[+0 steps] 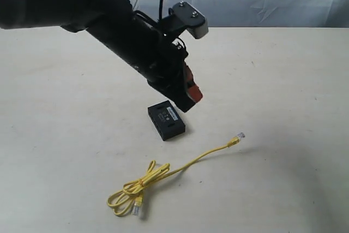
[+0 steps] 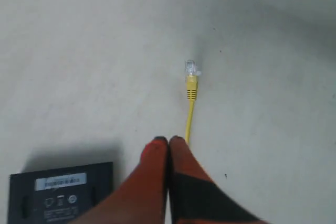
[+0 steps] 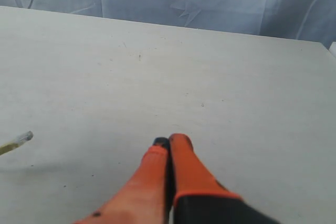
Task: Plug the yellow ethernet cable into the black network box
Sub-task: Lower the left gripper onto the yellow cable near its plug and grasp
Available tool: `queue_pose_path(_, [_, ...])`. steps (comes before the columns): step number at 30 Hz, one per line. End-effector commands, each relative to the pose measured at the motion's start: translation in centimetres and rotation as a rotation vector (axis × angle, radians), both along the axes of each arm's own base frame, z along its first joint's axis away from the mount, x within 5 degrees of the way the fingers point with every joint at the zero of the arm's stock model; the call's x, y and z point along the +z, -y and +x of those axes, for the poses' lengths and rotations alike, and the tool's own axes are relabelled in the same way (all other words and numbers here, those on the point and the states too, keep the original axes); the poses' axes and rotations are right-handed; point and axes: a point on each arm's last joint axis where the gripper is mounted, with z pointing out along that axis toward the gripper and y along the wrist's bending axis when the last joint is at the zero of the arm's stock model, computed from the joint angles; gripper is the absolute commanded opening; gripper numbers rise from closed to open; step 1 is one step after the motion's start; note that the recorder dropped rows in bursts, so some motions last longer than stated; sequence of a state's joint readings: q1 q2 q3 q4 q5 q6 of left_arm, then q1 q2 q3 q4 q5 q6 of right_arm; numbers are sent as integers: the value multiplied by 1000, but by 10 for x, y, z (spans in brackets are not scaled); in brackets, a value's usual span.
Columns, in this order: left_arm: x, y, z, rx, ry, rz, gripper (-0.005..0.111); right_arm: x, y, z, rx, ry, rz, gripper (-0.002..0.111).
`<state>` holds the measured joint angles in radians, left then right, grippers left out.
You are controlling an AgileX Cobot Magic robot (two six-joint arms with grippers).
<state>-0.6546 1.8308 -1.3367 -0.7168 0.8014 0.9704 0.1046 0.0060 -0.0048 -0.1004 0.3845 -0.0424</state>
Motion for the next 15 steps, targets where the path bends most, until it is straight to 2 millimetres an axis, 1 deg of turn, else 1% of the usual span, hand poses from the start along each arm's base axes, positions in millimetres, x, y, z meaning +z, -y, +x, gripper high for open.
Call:
queue_pose_path(1, [-22, 12, 0, -77, -106, -8, 0, -1, 0, 0, -3, 8, 0, 0])
queue_pose_path(4, [-35, 15, 1, -98, -139, -3, 0, -1, 0, 0, -3, 8, 0, 0])
queue_pose_path(7, [-44, 19, 1, -121, -144, -3, 2, -1, 0, 0, -3, 8, 0, 0])
queue_pose_path(12, [-55, 38, -11, -178, -89, 8, 14, -1, 0, 0, -3, 8, 0, 0])
queue_pose_path(15, [-59, 50, -16, -186, -8, 23, 24, -1, 0, 0, -3, 8, 0, 0])
